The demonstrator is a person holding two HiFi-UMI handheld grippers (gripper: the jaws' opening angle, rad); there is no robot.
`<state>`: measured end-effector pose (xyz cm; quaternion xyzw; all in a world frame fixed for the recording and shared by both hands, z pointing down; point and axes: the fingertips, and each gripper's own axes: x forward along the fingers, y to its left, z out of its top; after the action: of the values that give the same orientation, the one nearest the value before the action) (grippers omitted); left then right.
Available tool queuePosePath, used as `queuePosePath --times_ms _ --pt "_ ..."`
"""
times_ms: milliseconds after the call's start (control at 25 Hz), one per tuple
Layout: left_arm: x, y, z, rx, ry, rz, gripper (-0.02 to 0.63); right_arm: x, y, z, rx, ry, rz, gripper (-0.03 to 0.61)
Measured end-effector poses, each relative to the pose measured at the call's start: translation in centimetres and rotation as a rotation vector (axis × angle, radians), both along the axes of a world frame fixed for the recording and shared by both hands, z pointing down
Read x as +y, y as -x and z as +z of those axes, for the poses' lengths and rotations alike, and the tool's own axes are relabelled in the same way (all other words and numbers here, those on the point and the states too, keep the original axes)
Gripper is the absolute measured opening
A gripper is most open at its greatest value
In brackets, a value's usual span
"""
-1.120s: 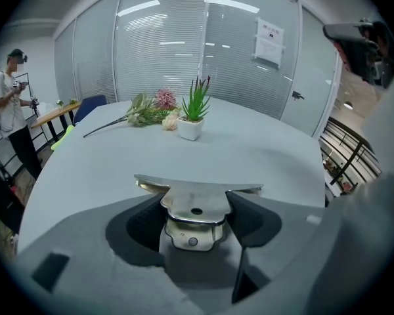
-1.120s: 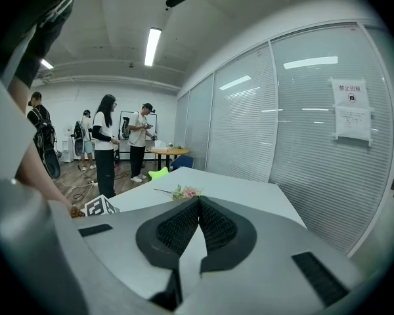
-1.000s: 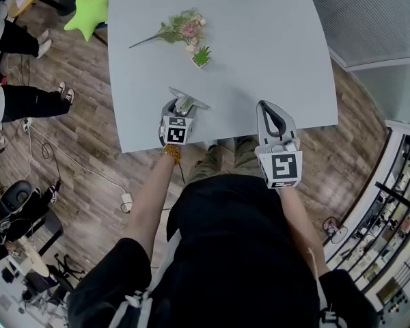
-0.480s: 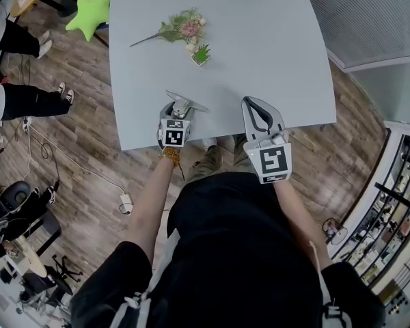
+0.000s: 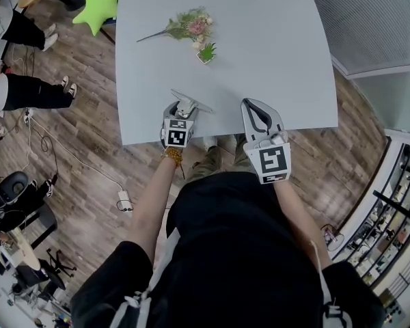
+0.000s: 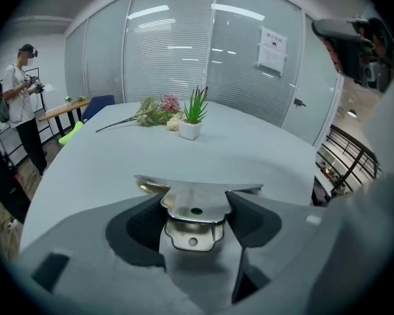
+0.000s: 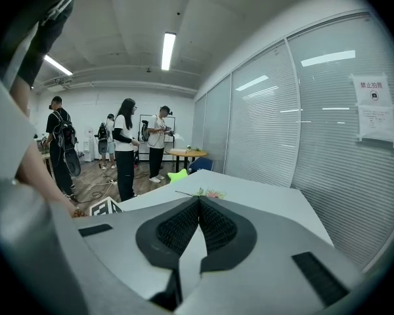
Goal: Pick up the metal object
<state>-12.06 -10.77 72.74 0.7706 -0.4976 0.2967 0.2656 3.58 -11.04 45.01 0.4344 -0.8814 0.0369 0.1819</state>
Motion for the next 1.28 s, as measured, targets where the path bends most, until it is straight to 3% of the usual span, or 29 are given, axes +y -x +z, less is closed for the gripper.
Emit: queuePosePath --times_ms 1280 --pt "-1.1 -1.0 -10.5 0.088 -0.222 0.01 0.285 0.6 0.4 0.8 -0.018 0.051 -0.007 -0.002"
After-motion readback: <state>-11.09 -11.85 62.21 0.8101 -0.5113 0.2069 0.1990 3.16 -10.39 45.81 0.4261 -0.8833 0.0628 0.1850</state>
